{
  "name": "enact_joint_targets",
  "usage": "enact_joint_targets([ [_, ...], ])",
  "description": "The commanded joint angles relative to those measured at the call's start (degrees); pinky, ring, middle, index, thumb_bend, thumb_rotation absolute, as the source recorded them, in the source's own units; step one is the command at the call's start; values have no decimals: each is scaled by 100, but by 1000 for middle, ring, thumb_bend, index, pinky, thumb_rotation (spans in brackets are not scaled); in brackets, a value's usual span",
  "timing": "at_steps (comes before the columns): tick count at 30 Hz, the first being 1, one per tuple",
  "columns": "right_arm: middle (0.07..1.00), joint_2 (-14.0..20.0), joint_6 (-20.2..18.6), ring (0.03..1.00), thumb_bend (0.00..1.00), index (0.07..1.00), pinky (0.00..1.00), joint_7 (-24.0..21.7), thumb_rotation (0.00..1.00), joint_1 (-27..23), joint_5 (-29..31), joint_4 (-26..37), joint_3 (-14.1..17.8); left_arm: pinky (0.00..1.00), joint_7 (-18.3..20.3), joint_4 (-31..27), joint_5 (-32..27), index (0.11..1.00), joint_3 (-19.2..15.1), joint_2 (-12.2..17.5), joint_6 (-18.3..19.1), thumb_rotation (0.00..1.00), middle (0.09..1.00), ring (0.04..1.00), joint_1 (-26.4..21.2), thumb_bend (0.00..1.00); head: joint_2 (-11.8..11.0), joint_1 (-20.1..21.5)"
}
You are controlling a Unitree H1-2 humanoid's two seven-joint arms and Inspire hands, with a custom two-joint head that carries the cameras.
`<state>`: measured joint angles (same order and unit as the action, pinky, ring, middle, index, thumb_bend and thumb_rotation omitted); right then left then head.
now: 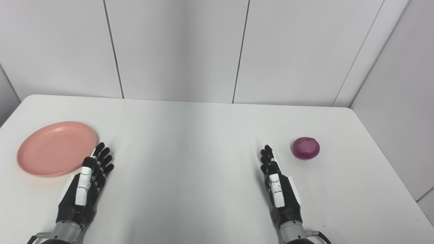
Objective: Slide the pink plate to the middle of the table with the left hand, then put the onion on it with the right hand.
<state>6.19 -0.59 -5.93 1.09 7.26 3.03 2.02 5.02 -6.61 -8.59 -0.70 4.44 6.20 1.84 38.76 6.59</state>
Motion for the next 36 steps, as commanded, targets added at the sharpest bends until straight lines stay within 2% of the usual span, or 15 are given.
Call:
enact_joint_targets([
  [1, 984, 2, -33, 1000, 845, 1000, 1000, -42, 969, 222, 17, -382, 4, 1000, 59, 48, 53, 1000, 67, 23, 152, 993, 1000, 1000, 92, 808, -7, -5],
  [36, 979, -16, 50, 1000, 827, 1000, 1000, -27, 969, 236, 75, -381, 36, 1000, 90, 16, 29, 1000, 64, 10, 200, 996, 1000, 1000, 115, 803, -41, -94],
])
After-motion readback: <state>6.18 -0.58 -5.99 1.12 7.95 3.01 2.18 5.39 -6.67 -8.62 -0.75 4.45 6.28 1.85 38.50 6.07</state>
